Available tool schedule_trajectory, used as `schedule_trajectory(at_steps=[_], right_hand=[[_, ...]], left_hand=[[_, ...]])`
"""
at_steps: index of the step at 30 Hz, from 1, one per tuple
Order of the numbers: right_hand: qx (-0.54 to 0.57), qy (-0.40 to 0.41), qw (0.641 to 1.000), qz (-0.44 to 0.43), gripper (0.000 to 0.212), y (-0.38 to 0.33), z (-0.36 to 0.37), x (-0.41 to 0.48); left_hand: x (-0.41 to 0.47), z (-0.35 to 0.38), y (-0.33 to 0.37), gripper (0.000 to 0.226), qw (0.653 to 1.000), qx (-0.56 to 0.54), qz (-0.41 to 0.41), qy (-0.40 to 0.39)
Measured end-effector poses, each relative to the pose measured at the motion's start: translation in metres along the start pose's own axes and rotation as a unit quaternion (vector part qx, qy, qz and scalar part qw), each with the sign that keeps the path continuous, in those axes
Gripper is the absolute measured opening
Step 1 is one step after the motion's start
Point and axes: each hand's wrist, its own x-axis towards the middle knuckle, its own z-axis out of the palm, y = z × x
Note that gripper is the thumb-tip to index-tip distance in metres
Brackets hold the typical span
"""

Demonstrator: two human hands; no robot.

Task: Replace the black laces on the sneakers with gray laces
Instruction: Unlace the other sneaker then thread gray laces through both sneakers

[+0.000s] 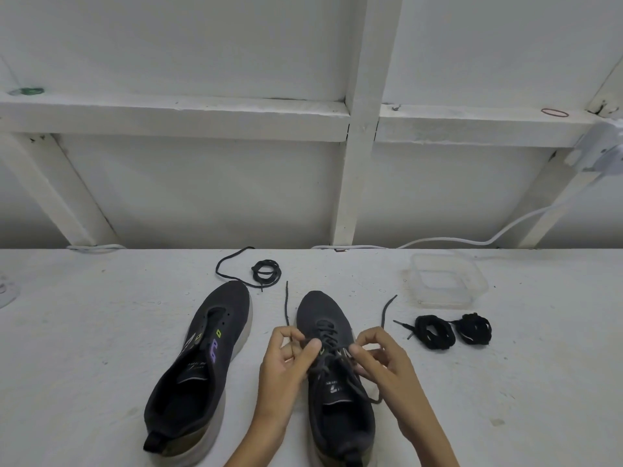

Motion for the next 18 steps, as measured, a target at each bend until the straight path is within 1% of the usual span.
schedule_trajectory(at_steps=[1, 3, 5, 7, 9, 10, 13, 16, 18], right_hand=[[-0.016, -0.013, 1.0, -0.004, 0.009, -0.001, -0.001, -0.001], [-0.042, -0.019, 0.999, -0.018, 0.002, -0.004, 0.0, -0.003], [-0.062, -0.013, 0.997, -0.035, 0.009, -0.005, 0.001, -0.003], [-0.073, -0.013, 0.997, -0.032, 0.012, -0.008, 0.002, -0.003], [-0.084, -0.018, 0.996, -0.025, 0.013, -0.01, 0.002, -0.002], [-0.088, -0.022, 0.996, -0.025, 0.014, -0.01, 0.002, -0.001], [-0.1, -0.026, 0.994, -0.036, 0.011, -0.012, 0.002, -0.001], [-0.11, -0.02, 0.993, -0.041, 0.009, -0.011, 0.002, 0.0], [-0.124, -0.021, 0.991, -0.044, 0.009, -0.01, 0.004, 0.0]], left_hand=[[-0.002, -0.002, 0.0, 0.012, 0.999, 0.038, 0.024, -0.009], [-0.005, -0.004, -0.002, 0.009, 0.99, 0.119, 0.07, -0.029], [-0.006, -0.005, -0.002, 0.016, 0.978, 0.179, 0.108, -0.02], [-0.005, -0.008, -0.001, 0.022, 0.965, 0.221, 0.14, -0.005], [-0.005, -0.01, 0.002, 0.017, 0.954, 0.253, 0.162, -0.016], [-0.004, -0.011, 0.003, 0.013, 0.951, 0.265, 0.158, -0.027], [0.001, -0.013, 0.002, 0.004, 0.953, 0.276, 0.114, -0.047], [0.004, -0.013, 0.001, 0.006, 0.95, 0.288, 0.098, -0.065], [0.004, -0.013, 0.001, 0.007, 0.947, 0.299, 0.099, -0.062]])
